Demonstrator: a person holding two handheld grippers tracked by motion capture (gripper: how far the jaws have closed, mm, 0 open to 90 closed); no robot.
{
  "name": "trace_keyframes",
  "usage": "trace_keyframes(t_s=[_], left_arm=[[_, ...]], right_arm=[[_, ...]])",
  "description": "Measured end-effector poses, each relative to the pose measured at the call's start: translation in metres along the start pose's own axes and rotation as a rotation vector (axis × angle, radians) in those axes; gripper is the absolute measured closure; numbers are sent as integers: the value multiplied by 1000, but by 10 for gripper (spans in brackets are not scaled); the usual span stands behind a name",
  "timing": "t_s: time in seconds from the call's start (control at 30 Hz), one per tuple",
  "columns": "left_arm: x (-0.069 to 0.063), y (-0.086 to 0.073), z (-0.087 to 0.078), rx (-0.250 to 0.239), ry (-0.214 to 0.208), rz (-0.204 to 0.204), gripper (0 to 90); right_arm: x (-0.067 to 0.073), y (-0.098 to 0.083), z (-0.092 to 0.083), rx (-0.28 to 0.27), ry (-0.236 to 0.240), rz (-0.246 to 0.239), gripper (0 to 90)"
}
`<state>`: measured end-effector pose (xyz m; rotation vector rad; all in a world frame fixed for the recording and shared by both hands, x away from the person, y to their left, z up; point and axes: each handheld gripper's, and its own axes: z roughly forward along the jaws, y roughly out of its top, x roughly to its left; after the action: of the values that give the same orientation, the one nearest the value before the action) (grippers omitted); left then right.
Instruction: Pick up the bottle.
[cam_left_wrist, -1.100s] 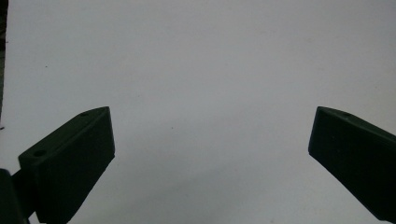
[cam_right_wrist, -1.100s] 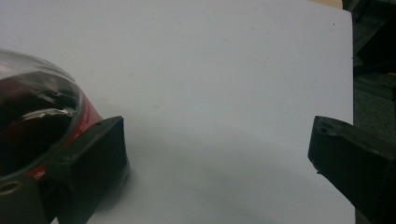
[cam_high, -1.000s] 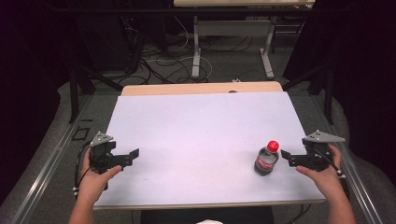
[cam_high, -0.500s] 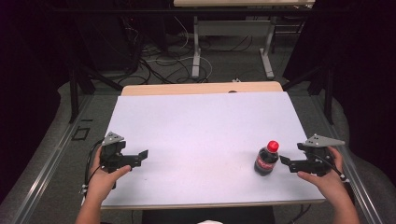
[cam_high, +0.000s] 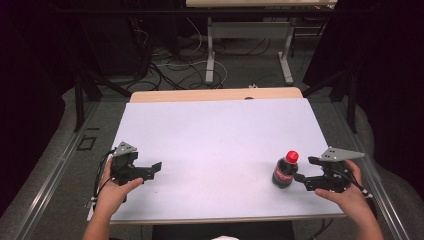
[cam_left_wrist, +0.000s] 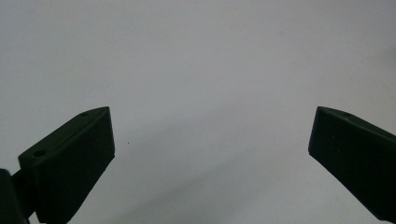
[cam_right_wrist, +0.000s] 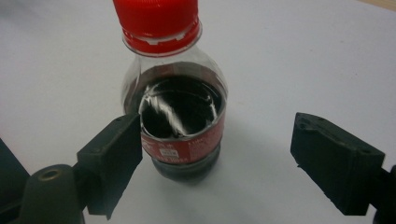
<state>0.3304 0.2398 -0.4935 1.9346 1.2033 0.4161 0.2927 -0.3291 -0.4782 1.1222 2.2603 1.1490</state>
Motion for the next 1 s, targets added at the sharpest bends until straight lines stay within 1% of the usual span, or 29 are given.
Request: trace_keyframes(t_s=[0.03,0.07,0.1,0.13,0.2,0.27,0.3,0.33,0.37,0.4,0.43,0.47,0.5,0.53,0.57,0.63,0.67,0.77,0.8,0.83,0.9,0.93,0.97,1.0], left_arm=[[0,0,0,1,2,4,4],[0,0,0,0,-1,-6,4],[0,-1,0,0,-2,-7,4],[1,0,-1,16,-10,-4,4],[1,0,-1,15,-7,4,4],[1,-1,0,1,-1,-6,4],[1,0,0,3,3,2,4],[2,0,-1,18,-6,6,4],[2,0,-1,18,-7,7,4],[1,0,0,12,-8,-7,4],[2,0,0,15,-5,1,5],[1,0,0,14,-8,-7,4],[2,-1,0,6,-6,-8,4],[2,-1,0,12,-9,-11,4],[2,-1,0,15,-7,-3,4],[3,-1,0,19,-7,-5,4],[4,-1,0,23,-4,4,4],[3,-1,0,22,-7,-3,4],[4,-1,0,23,-5,3,4],[4,-1,0,23,-4,4,4],[3,-1,0,22,-7,-2,4],[4,-1,0,22,-6,-3,4],[4,-1,0,22,-6,-5,4],[4,-1,0,22,-7,-4,4]], right_arm=[[2,0,2,-8,-2,11,161],[3,0,4,-3,12,7,160],[5,0,7,-6,17,8,158],[5,0,9,2,24,4,158],[9,-1,15,8,31,1,159],[10,-2,22,27,38,-13,159],[12,-2,24,32,37,-13,159],[12,-3,26,40,50,-16,159],[12,-3,29,36,45,-32,160],[13,-4,31,34,43,-21,165],[13,-5,33,33,45,-32,167],[13,-5,34,36,43,-40,171],[14,-6,36,30,47,-36,174],[14,-7,38,26,51,-28,177],[14,-7,39,20,54,-30,183],[15,-7,41,16,50,-22,204],[15,-7,42,8,57,-31,213],[15,-8,44,4,50,-31,235],[15,-8,45,1,54,-34,249],[15,-8,45,16,59,-27,254],[16,-8,47,5,42,-33,268],[15,-8,47,8,42,-45,269],[16,-9,48,2,36,-36,269],[16,-9,48,9,39,-33,271]])
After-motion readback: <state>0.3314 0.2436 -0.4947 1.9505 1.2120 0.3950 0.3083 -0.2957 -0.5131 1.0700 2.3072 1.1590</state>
